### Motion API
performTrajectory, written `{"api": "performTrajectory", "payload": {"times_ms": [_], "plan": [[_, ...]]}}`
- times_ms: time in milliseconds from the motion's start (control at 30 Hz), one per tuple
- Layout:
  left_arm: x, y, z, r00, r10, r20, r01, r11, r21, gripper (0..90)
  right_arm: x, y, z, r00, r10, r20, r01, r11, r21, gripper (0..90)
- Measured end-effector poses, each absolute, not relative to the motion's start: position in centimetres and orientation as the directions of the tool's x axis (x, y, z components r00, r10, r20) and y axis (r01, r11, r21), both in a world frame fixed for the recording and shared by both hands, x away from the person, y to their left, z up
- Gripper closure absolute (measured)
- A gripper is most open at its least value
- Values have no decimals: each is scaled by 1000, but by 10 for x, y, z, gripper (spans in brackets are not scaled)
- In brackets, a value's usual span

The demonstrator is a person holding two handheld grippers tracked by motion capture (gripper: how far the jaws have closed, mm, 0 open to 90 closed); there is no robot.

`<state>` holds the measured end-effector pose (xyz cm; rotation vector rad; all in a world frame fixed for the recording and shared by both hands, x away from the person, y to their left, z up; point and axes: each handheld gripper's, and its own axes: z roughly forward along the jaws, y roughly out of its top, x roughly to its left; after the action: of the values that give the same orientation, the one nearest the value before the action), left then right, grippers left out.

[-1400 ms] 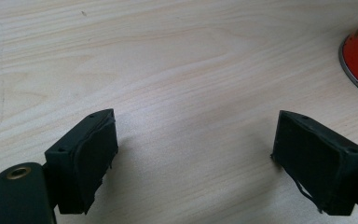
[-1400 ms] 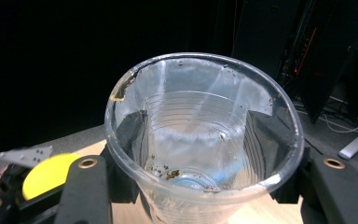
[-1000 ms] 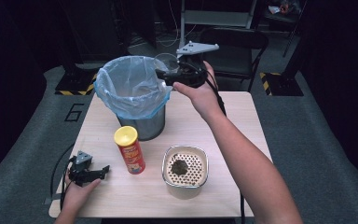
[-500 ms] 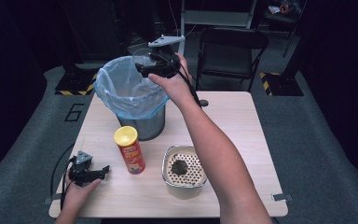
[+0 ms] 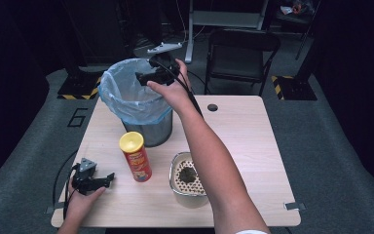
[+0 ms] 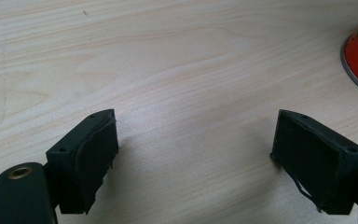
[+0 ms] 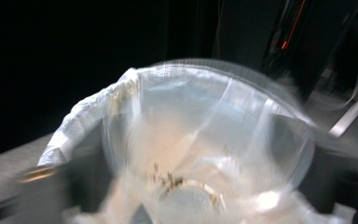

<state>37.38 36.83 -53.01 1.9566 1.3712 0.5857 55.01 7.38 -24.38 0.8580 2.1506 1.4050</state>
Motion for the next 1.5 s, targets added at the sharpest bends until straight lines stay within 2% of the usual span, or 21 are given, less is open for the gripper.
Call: {"api": "performTrajectory", "payload": {"times_ms": [67,133,233,367,600,767,833,900,967,1000,1100,1233,1500], "plan": [[374,368,-530,346,938,-17,638,-222,738,139,552,75,-250,-713,701,21,306,285,909,82],[374,369,-530,350,937,-18,639,-225,736,139,551,71,-252,-715,699,-18,271,301,914,53],[374,369,-530,353,936,-18,639,-227,735,133,550,65,-251,-710,704,-10,269,285,920,52],[374,369,-530,360,933,-25,637,-226,737,121,539,43,-243,-683,730,-13,255,255,933,99],[372,367,-530,382,924,-16,630,-248,736,117,516,11,-244,-704,709,21,265,236,935,172],[372,365,-531,397,917,-24,627,-252,737,119,497,-22,-255,-715,699,15,274,261,926,205],[372,365,-531,390,921,-20,623,-248,742,122,485,-44,-265,-710,703,42,308,256,916,219],[371,364,-531,378,925,-25,625,-236,744,126,481,-49,-267,-705,708,45,311,252,916,222],[371,366,-528,381,924,-32,638,-237,733,155,467,-70,-278,-694,719,17,302,270,914,237],[371,366,-526,376,924,-73,649,-206,732,163,463,-76,-282,-688,726,4,297,276,914,240],[371,365,-523,383,916,-121,659,-179,730,166,456,-90,-293,-678,734,17,311,266,913,260],[369,358,-516,416,900,-130,634,-185,751,131,450,-109,-312,-657,753,44,343,247,906,264],[359,342,-493,525,836,-162,558,-194,807,115,433,-137,-336,-605,796,10,349,255,902,256]]}}
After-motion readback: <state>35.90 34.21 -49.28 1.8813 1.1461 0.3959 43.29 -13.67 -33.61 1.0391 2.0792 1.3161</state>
